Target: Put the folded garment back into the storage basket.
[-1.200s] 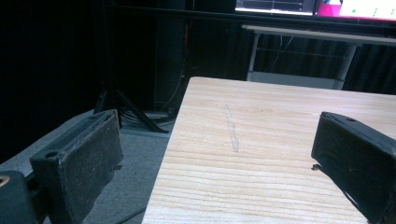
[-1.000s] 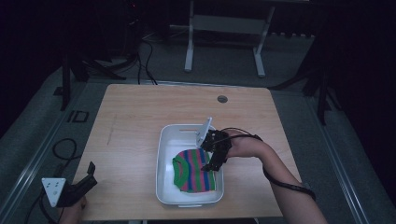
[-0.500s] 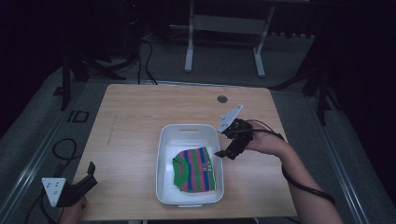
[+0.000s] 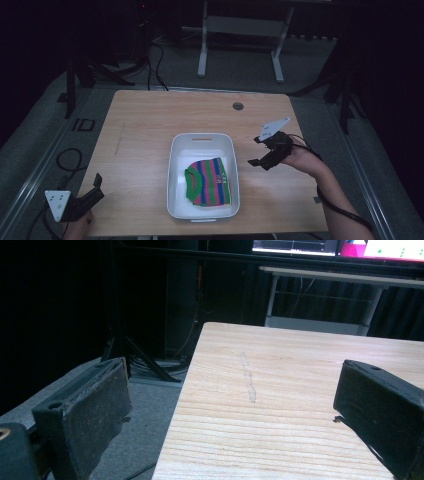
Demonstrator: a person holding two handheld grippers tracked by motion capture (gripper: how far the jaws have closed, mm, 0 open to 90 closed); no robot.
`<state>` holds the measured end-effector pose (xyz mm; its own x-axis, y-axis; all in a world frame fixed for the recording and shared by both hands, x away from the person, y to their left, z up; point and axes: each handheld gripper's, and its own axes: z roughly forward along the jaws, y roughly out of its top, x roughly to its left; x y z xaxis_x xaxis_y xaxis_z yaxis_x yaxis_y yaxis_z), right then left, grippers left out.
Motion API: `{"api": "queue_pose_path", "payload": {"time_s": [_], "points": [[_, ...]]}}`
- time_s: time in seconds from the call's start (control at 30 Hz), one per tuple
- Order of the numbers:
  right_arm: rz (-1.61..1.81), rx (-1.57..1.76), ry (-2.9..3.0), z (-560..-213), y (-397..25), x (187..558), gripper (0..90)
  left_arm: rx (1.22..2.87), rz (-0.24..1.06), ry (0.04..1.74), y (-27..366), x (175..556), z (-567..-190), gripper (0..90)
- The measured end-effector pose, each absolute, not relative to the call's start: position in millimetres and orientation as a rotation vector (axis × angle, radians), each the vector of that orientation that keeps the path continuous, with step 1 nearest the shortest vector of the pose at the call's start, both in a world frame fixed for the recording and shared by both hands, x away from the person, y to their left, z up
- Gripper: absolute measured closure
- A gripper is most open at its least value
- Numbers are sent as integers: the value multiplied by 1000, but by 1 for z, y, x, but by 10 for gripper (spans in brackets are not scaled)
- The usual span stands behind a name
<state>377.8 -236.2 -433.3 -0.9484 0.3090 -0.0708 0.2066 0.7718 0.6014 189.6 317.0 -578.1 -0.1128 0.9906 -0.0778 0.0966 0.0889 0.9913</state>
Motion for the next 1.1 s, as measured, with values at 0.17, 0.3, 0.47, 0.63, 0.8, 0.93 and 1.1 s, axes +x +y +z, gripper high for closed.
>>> {"api": "queue_pose_path", "payload": {"time_s": [0.17,0.3,0.47,0.63,0.8,0.93,1.1], "points": [[996,535,2713,-453,-257,380,146,1169,1175,1403,317,190,-578,22],[1054,655,2627,-469,-275,381,149,1169,1175,1401,317,190,-578,22],[1095,770,2515,-491,-294,377,148,1170,1176,1401,317,190,-578,22],[1091,844,2422,-512,-311,367,143,1169,1178,1401,317,190,-578,22],[1097,931,2347,-530,-327,355,140,1170,1178,1400,317,190,-578,22],[1124,1015,2249,-538,-342,345,140,1170,1179,1400,317,190,-578,22],[1168,1123,2130,-543,-364,333,140,1169,1180,1401,316,189,-578,22]]}}
